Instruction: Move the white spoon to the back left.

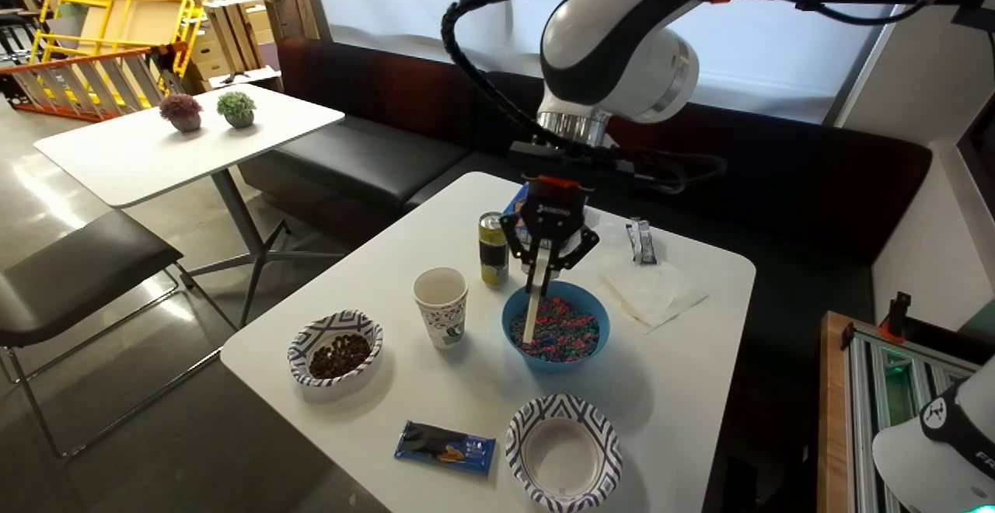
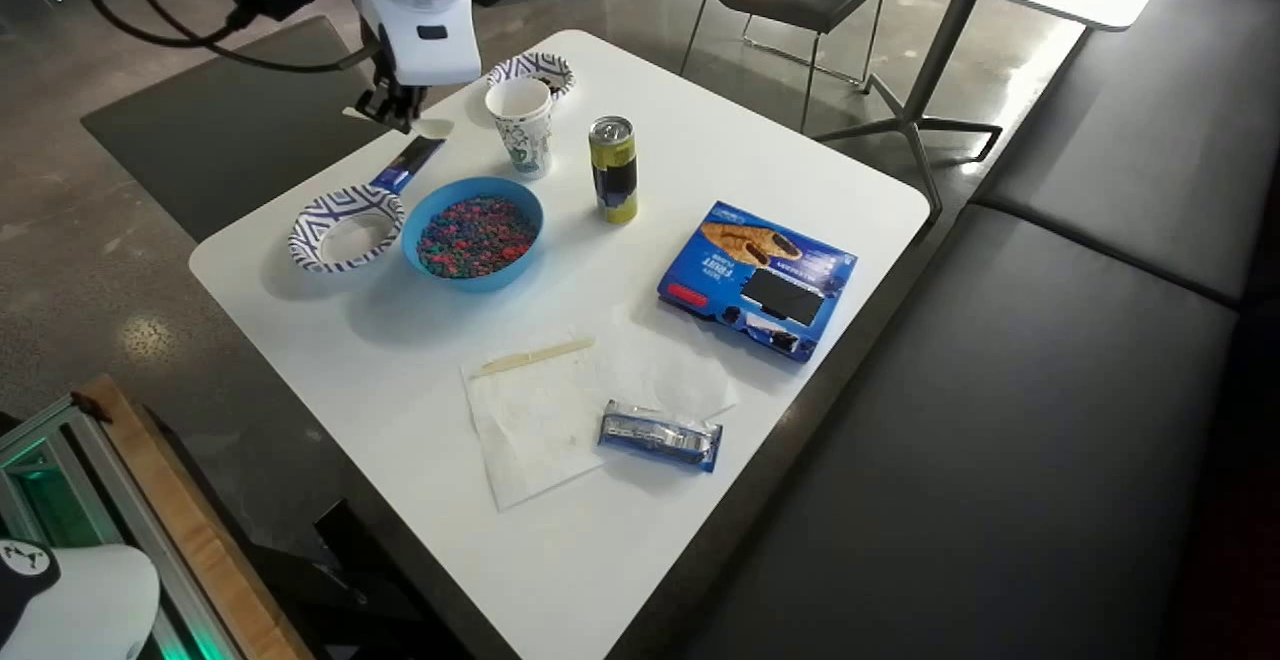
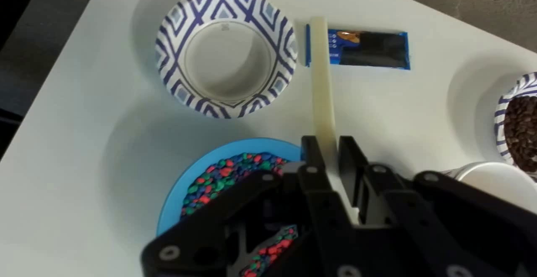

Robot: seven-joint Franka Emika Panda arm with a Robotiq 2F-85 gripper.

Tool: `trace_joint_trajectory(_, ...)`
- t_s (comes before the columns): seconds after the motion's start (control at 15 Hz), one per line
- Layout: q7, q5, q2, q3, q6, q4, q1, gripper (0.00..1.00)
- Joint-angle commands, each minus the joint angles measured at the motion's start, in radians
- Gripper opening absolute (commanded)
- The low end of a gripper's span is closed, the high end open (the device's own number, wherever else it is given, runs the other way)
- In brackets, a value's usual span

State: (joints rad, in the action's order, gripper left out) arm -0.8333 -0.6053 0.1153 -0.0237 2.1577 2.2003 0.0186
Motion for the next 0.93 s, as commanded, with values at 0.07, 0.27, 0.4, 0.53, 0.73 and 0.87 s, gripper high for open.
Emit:
trace_joint_trajectory(0.07,-0.115,-0.078,0.142,-0.020,0.068,-0.132,0.033,0.04)
trace_joint_trajectory(0.27,-0.145,-0.131,0.193,-0.026,0.095,-0.166,0.038,0.04)
trace_joint_trajectory(0.4,-0.158,-0.157,0.224,-0.031,0.117,-0.177,0.048,0.04)
trace_joint_trajectory(0.53,-0.162,-0.172,0.255,-0.038,0.146,-0.182,0.064,0.04)
trace_joint_trajectory(0.73,-0.150,-0.183,0.295,-0.056,0.204,-0.184,0.094,0.04)
trace_joint_trajectory(0.87,-0.140,-0.160,0.267,-0.044,0.167,-0.165,0.083,0.17)
